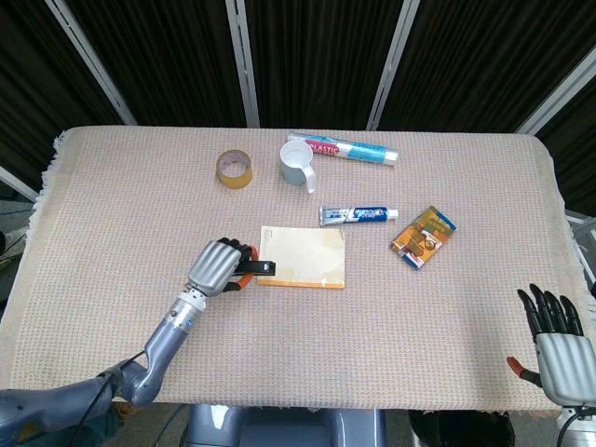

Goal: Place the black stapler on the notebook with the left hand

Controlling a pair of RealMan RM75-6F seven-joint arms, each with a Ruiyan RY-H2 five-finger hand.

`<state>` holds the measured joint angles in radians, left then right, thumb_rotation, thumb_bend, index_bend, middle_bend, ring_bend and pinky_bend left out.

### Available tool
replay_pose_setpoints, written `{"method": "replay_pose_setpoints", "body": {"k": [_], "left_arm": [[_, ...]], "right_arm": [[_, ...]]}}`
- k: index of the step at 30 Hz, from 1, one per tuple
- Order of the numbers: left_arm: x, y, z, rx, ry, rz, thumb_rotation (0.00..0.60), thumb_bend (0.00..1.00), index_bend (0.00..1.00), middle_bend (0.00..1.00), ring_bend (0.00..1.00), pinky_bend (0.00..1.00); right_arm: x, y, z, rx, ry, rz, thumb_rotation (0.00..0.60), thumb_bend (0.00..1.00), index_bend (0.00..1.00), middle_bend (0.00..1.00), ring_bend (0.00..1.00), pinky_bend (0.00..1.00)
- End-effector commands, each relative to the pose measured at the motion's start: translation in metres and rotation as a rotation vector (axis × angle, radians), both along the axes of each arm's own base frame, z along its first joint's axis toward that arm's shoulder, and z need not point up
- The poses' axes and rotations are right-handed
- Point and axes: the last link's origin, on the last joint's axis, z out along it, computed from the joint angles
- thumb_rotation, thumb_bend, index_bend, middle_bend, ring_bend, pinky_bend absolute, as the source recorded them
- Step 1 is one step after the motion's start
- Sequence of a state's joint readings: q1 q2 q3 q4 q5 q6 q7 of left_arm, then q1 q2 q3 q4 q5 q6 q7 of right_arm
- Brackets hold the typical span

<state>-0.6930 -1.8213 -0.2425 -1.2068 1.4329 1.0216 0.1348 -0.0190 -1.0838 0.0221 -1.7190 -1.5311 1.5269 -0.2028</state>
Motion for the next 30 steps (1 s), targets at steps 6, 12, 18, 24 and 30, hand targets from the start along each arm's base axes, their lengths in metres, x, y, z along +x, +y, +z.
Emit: {"method": "replay_pose_setpoints", "body": {"k": [6, 12, 18, 24, 30], "left_arm": [[0.041, 0.021, -0.030, -0.021, 0.023, -0.049, 0.600, 0.45, 0.60, 0.53, 0.42, 0.44], [0.056, 0.036, -0.048, -0.026, 0.033, -0.016, 0.600, 0.45, 0.60, 0.53, 0.42, 0.44], [0.057, 0.040, -0.059, -0.031, 0.058, 0.004, 0.600, 0.42, 0.53, 0.48, 0.41, 0.44], [0.061, 0.038, -0.069, -0.081, 0.035, -0.004, 0.600, 0.33, 0.26, 0.30, 0.27, 0.36], [0.060, 0.035, -0.056, -0.083, 0.034, -0.033, 0.600, 0.17, 0.00, 0.00, 0.00, 0.23]], "right_arm": [[-0.007, -0.014, 0.011, 0.001, -0.038, -0.024, 0.600, 0.07, 0.00, 0.00, 0.00, 0.00], [-0.006, -0.007, 0.019, -0.006, -0.067, -0.002, 0.600, 0.07, 0.00, 0.00, 0.00, 0.00], [-0.007, -0.006, 0.023, -0.015, -0.079, 0.004, 0.600, 0.07, 0.00, 0.00, 0.00, 0.00], [-0.007, -0.005, 0.021, -0.014, -0.072, 0.003, 0.600, 0.07, 0.00, 0.00, 0.00, 0.00], [-0.007, -0.006, 0.020, -0.011, -0.068, -0.001, 0.600, 0.07, 0.00, 0.00, 0.00, 0.00]]}}
